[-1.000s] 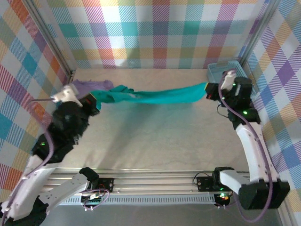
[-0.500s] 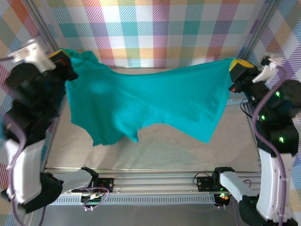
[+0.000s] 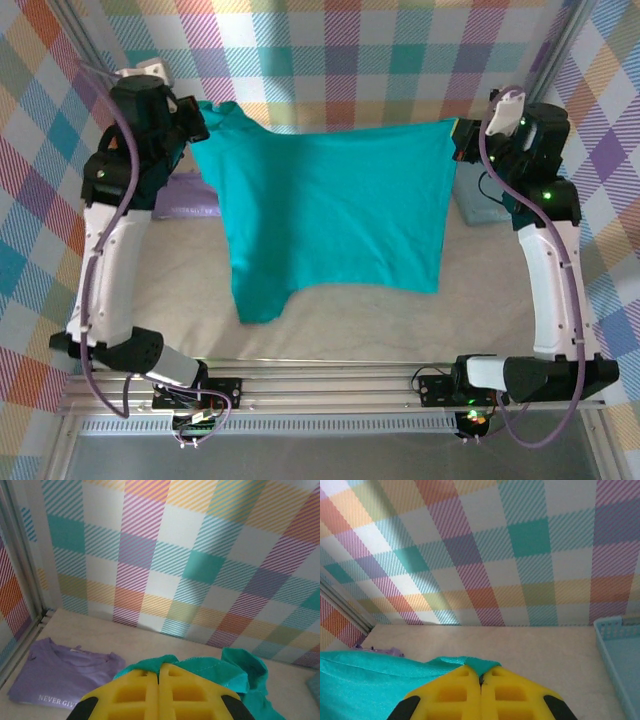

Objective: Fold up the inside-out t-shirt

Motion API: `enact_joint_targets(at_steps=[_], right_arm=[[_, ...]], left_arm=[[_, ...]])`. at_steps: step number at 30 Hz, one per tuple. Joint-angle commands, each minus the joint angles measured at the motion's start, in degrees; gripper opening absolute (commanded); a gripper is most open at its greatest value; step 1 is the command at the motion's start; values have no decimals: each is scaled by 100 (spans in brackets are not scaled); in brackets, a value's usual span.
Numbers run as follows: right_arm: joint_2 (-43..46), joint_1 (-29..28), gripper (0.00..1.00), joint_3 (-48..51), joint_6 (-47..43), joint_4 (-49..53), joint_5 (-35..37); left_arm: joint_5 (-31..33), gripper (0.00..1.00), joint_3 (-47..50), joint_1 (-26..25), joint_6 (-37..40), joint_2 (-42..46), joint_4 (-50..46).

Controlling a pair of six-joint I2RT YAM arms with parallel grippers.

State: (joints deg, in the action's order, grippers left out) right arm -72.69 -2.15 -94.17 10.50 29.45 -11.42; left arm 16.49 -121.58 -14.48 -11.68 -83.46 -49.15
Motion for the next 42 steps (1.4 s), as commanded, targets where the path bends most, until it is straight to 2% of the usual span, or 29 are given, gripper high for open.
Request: enact_joint_targets(at_steps=[1,11,18,23,27,34,39,42], right_arm=[[551,32,0,-233,-164,-120,-152],[2201,24,0,-133,-25,317,-311],[2523,28,0,-774,-3,738,-337],[2214,23,0,-1068,-189,770,-224],[1786,30,0,-835,-380,566,-107],[771,27,0,355,-699,-445,268],[-789,30,0,843,-901,-1478,674],[-2434,26,5,380,-960,-1963,994]], left_arm=[[-267,0,115,59,39,868,443],[-641,0,641,59,-80,2759,556],[-603,0,-39,59,64,2823,358],[-414,0,-427,59,216,2127,253],[-413,0,-308,59,298,1416,316],[-488,0,1120,59,343,312,1435],[-618,0,1393,73,318,-1310,2227],[-819,10,590,93,306,-2903,2360]])
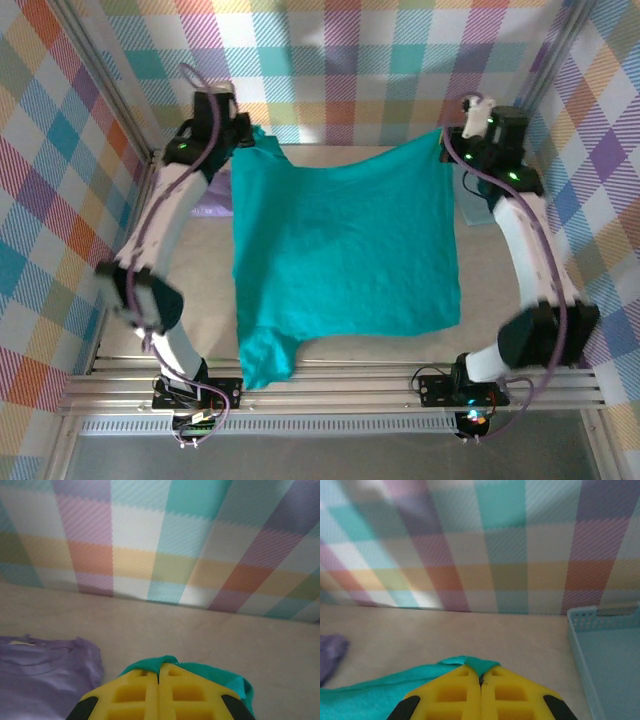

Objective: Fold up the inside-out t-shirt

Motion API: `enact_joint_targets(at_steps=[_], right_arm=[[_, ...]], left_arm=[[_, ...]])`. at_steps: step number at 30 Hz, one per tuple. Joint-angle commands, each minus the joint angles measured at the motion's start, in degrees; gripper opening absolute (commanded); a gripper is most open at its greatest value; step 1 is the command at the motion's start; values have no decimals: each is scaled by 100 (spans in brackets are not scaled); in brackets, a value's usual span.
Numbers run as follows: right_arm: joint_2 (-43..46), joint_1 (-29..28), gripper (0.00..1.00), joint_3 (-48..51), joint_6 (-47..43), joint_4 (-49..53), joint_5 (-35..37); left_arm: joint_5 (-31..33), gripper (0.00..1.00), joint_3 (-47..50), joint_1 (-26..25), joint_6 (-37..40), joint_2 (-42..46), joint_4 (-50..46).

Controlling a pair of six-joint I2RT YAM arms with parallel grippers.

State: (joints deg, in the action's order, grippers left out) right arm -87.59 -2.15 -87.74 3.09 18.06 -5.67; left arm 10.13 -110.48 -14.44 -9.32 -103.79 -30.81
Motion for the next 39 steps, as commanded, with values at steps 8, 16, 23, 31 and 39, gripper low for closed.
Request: enact_joint_targets(at_steps=[8,16,23,31,39], right_arm=[[-4463,-68,34,-3967,-99,860,594],[-2786,-346,57,-1570,184,860,28],[-1138,-433,64,1473,1375,-3,-1160],[-2707,-401,62,75,1722,-294,-1348],[-4451,-264,58,-1719,2390,745,-1046]], left_arm=[[-624,56,-5769,99,18,-4559,-1716],[-1081,64,-1201,2,-334,-1498,-10],[-1655,64,2943,-137,-1317,1192,1716],[-1413,64,4361,-114,-1636,1242,2143],[-1583,64,4776,-112,-1615,1399,2136]])
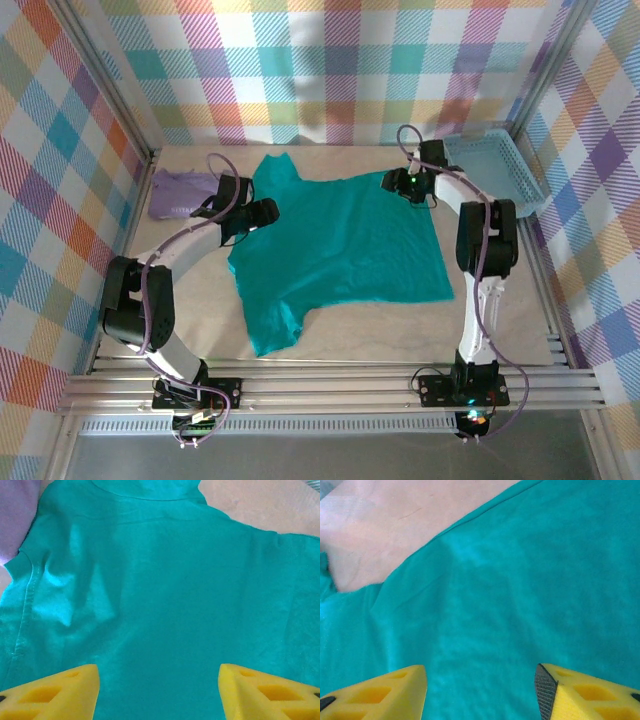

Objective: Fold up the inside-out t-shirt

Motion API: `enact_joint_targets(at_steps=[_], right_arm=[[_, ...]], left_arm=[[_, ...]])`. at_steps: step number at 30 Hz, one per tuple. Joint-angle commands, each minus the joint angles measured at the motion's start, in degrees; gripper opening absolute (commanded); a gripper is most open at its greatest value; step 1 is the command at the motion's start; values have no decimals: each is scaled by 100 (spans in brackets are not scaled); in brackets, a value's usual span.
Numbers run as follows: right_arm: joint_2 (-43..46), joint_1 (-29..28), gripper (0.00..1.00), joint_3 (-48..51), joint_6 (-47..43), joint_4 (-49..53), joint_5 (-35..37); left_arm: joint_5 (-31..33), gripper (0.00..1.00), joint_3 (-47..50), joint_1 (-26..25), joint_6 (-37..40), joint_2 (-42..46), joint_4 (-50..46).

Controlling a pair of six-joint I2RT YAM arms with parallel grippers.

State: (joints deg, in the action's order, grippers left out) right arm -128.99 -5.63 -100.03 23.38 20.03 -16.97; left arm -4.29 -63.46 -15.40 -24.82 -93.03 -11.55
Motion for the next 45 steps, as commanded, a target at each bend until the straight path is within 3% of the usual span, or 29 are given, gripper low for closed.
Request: enact_joint_targets(at_steps=[1,11,19,24,27,32,38,41,45], right_arm=[[-406,111,58,-543,413,652,121],[-488,442,56,-354,407,1046,724],[-919,563,55,-1082,358,1451,590],[-650,563,57,-1061,248,1320,580],[11,525,59,-504,70,882,202],[1832,282,61,1614,45,267,194],[3887,161,63,4110,73,739,739],[4576,166,63,4691,40,1040,749],[4875,145,63,4839,-46,1349,619]], left_arm=[[-179,64,116,-16,-75,354,214],[-265,64,761,-25,-19,751,198],[-241,64,981,-25,47,849,146],[-387,65,1043,-33,21,857,105],[-516,65,1127,-103,70,973,-49],[-423,67,1606,-632,-2,1567,-623],[37,64,2696,-1265,-862,2686,-1635],[188,61,3060,-1599,-1368,3284,-2376],[82,51,3401,-2151,-2020,3845,-3049]])
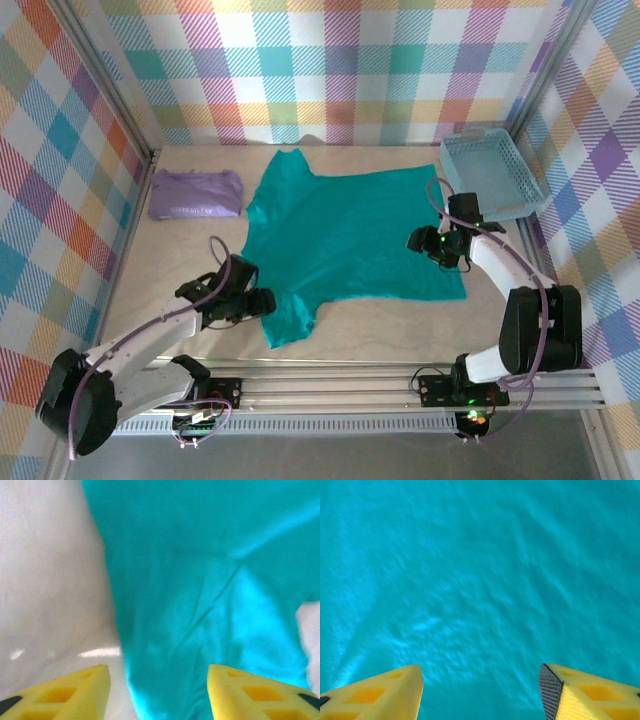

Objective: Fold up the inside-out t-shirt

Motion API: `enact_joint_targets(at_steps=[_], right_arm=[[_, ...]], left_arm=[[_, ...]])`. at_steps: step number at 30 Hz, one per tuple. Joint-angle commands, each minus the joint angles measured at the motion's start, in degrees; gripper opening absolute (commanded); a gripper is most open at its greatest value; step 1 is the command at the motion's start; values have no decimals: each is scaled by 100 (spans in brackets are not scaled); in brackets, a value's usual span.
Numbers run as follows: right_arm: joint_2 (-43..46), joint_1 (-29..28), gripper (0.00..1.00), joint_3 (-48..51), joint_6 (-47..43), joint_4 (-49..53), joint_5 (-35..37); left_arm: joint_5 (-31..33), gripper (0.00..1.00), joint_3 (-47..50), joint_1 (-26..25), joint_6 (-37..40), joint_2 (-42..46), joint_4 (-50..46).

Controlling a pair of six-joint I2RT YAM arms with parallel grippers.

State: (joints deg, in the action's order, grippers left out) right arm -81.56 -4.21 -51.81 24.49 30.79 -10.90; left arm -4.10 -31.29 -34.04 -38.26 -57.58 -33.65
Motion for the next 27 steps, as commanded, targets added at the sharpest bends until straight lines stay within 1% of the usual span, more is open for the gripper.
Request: enact_joint_targets(at_steps=[1,3,6,8,12,17,21,24,27], right_arm=[[111,1,63,9,-194,300,18],[9,2,63,-41,-249,303,-2],[-154,-1,63,-57,-261,172,-167],[-258,-1,64,-73,-262,77,-257],[-317,-1,64,-111,-295,32,-343],[-203,6,64,-110,-348,89,-286],[-109,0,64,-46,-360,96,-275],[-79,2,64,10,-354,77,-275],[-96,-1,64,37,-350,76,-293]], left_arm=[[-3,49,254,-458,-800,427,-903],[-139,46,346,-723,-993,545,-918],[-278,46,361,-994,-1074,409,-742],[-332,46,317,-1192,-1117,111,-555],[-197,45,133,-1480,-1061,-458,-347],[-106,43,78,-1526,-946,-947,-171],[5,42,-24,-1546,-859,-1153,-215],[15,42,-144,-1566,-795,-1092,-356],[56,42,-361,-1562,-722,-824,-586]])
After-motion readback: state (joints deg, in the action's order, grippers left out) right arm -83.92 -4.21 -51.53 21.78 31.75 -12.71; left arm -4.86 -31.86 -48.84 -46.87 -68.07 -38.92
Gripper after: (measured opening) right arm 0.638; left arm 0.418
